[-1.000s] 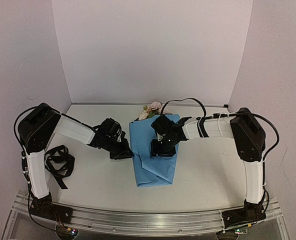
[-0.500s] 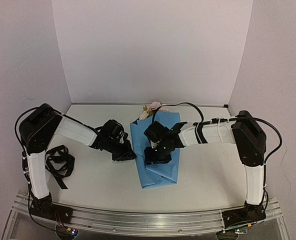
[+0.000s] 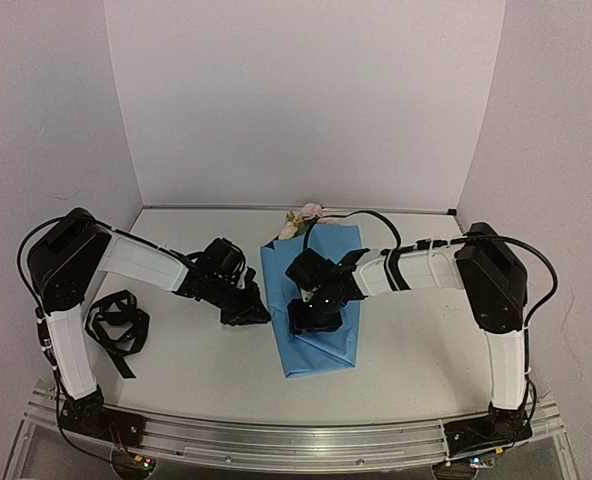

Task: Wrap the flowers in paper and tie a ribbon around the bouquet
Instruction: Adjust the folded wrapping paper at the center of the board.

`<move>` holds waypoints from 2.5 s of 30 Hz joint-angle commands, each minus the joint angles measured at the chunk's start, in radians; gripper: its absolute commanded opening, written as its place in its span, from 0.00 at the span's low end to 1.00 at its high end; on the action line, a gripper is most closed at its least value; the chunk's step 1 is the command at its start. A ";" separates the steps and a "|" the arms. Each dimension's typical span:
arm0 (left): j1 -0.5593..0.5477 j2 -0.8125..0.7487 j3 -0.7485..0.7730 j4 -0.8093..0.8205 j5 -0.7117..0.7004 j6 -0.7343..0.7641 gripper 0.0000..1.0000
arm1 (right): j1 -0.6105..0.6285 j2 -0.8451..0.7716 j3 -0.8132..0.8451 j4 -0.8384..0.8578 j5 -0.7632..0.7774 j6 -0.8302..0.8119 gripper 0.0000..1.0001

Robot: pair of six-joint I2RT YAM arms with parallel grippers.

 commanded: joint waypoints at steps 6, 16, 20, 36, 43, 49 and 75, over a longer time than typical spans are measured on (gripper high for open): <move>-0.019 0.036 0.034 0.118 0.121 -0.018 0.08 | 0.021 0.004 0.010 -0.031 0.056 0.004 0.57; -0.026 0.124 0.070 0.104 0.105 -0.033 0.06 | 0.050 -0.054 -0.001 -0.061 0.143 -0.026 0.61; -0.026 0.122 0.074 0.081 0.084 -0.028 0.06 | 0.075 -0.082 -0.017 -0.074 0.194 -0.058 0.65; -0.026 0.115 0.072 0.079 0.084 -0.018 0.07 | 0.150 -0.071 -0.050 -0.106 0.316 -0.148 0.56; -0.027 0.107 0.065 0.079 0.088 -0.018 0.07 | 0.163 -0.030 -0.002 -0.124 0.413 -0.188 0.52; -0.027 0.102 0.060 0.082 0.089 -0.022 0.06 | 0.172 -0.012 0.026 -0.123 0.427 -0.210 0.44; 0.009 -0.209 -0.086 0.034 -0.061 -0.041 0.21 | 0.111 -0.239 -0.062 -0.058 0.245 -0.121 0.40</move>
